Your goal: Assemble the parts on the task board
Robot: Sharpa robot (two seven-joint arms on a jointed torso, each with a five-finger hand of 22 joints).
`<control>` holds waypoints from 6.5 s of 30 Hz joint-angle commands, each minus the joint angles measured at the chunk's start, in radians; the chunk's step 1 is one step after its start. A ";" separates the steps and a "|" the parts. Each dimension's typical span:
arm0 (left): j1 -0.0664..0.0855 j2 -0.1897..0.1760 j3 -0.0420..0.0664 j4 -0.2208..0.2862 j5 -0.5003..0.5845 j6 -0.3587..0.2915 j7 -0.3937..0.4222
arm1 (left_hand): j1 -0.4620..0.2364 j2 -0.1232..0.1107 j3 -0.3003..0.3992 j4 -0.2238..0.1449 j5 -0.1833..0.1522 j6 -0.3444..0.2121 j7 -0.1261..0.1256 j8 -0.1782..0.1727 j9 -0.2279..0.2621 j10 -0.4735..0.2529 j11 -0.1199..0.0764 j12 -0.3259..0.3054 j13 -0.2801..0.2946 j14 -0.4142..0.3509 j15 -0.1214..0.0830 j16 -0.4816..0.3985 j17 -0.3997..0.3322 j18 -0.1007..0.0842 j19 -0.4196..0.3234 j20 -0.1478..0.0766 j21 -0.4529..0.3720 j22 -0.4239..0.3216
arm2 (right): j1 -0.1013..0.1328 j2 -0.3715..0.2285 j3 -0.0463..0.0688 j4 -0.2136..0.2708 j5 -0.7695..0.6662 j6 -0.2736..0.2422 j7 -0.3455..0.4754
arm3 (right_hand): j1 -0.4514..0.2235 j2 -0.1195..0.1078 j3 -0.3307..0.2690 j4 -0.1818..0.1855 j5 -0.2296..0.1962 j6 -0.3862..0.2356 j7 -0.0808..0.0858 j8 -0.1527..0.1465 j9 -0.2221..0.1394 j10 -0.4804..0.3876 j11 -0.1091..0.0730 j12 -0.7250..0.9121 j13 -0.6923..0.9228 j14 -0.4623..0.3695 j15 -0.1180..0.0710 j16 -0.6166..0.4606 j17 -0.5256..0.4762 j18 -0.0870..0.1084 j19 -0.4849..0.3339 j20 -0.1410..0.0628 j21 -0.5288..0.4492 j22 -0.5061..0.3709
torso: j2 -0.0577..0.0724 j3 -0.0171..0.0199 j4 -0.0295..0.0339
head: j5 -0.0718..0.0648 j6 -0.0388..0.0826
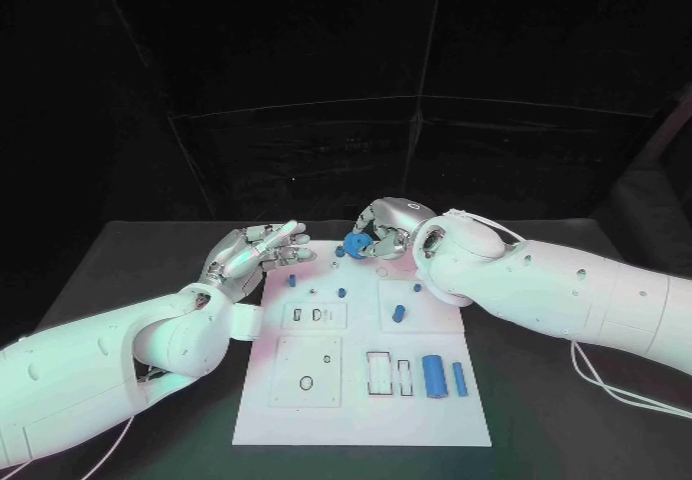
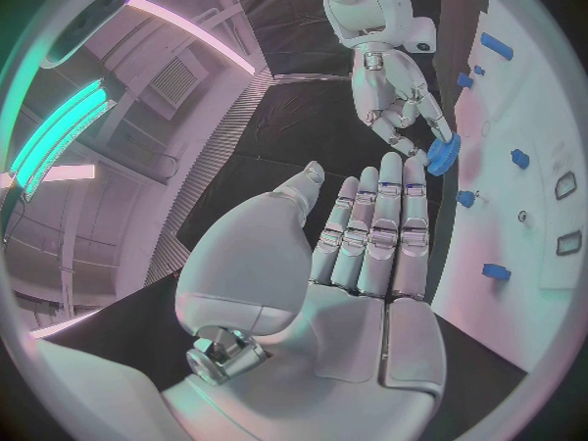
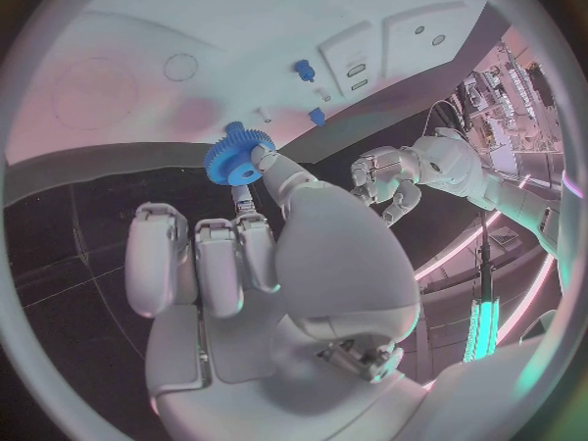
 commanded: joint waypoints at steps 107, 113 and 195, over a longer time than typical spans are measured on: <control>0.002 0.024 0.000 -0.024 -0.001 0.020 -0.001 | -0.005 -0.001 0.003 -0.011 0.002 0.005 0.002 -0.014 -0.001 0.008 0.000 -0.015 -0.001 0.006 -0.001 -0.013 0.003 0.006 0.008 -0.002 -0.013 -0.006 | -0.071 -0.283 -0.008 -0.073 0.360 0.080 0.350 | -0.046 -0.083 -0.124 0.011 0.037 -0.028 0.014 -0.136 0.003 -0.034 0.026 -0.062 0.048 0.076 0.019 0.002 0.131 -0.015 -0.007 0.021 -0.003 -0.014 | -0.017 0.0257 -0.0304 | -0.022 0.000; 0.002 0.023 0.000 -0.025 -0.001 0.020 0.000 | -0.005 -0.001 0.003 -0.011 0.002 0.005 0.003 -0.015 -0.001 0.007 0.001 -0.016 -0.001 0.005 0.000 -0.014 0.003 0.006 0.008 -0.002 -0.014 -0.006 | -0.079 -0.278 -0.008 -0.082 0.355 0.088 0.353 | -0.043 -0.084 -0.128 0.008 0.037 -0.031 0.015 -0.137 0.003 -0.034 0.027 -0.061 0.049 0.076 0.019 0.002 0.132 -0.015 -0.007 0.021 -0.004 -0.015 | -0.016 0.0265 -0.0316 | -0.023 -0.002; 0.002 0.022 0.000 -0.032 -0.001 0.021 0.001 | -0.005 -0.001 0.003 -0.014 0.002 0.004 0.004 -0.018 -0.001 0.007 0.002 -0.019 -0.001 0.005 0.001 -0.018 0.004 0.006 0.009 -0.001 -0.017 -0.009 | -0.084 -0.225 -0.007 -0.119 0.334 -0.023 0.323 | -0.008 0.038 -0.065 -0.022 -0.007 0.159 -0.033 -0.072 0.009 -0.015 -0.016 -0.042 0.074 0.079 -0.016 0.007 0.147 -0.016 0.000 -0.010 -0.002 -0.009 | -0.018 0.0263 -0.0332 | -0.021 -0.017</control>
